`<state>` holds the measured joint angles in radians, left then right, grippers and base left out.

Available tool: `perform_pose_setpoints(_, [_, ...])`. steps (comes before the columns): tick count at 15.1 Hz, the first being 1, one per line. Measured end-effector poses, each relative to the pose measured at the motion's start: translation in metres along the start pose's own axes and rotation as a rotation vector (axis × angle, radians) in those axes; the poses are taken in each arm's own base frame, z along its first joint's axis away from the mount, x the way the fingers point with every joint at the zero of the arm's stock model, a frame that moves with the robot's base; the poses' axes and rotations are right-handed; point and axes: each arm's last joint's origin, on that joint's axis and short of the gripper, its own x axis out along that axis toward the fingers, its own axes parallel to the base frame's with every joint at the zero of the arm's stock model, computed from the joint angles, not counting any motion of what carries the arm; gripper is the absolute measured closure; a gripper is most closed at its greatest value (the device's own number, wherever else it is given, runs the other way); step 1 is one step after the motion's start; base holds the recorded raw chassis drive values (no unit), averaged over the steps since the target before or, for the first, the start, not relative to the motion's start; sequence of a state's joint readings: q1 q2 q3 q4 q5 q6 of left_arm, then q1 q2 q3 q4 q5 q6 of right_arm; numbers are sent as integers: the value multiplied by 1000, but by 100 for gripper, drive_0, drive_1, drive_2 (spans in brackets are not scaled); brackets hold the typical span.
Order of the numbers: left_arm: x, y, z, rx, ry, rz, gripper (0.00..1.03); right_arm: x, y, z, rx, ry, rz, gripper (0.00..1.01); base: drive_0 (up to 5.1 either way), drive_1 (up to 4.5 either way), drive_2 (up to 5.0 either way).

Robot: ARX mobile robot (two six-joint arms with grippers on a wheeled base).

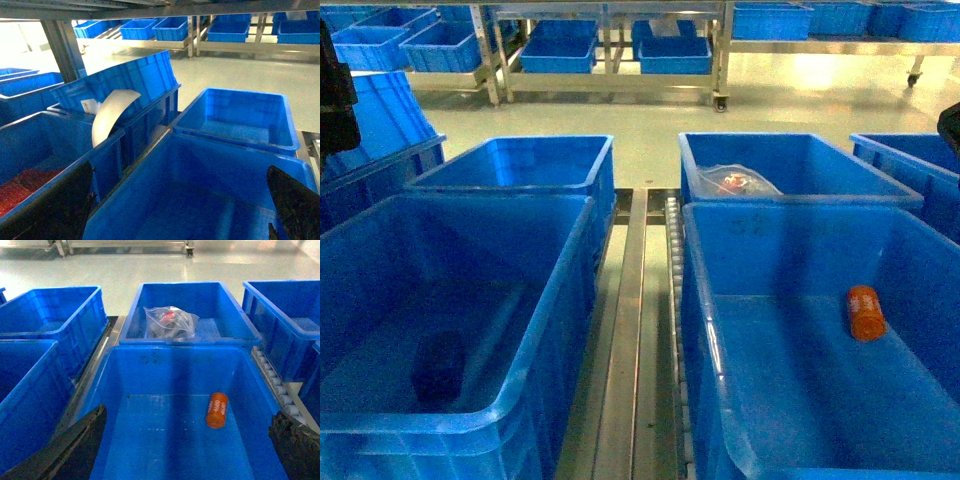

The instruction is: Sort blue parts and orange caps into right shelf containers

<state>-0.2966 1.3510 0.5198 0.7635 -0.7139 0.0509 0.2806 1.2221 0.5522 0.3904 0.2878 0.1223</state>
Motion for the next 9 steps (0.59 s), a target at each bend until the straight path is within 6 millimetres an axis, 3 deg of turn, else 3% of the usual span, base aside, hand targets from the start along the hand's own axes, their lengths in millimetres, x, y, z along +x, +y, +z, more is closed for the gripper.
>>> perform_pose_setpoints(6, [0, 0, 0, 0, 0, 0, 5, 0, 0, 0, 0, 0, 0, 3, 0, 0, 0])
perform_pose_setpoints(9, [0, 0, 0, -1, -1, 0, 5, 0, 0, 0, 1, -3, 0, 3, 10, -331, 352])
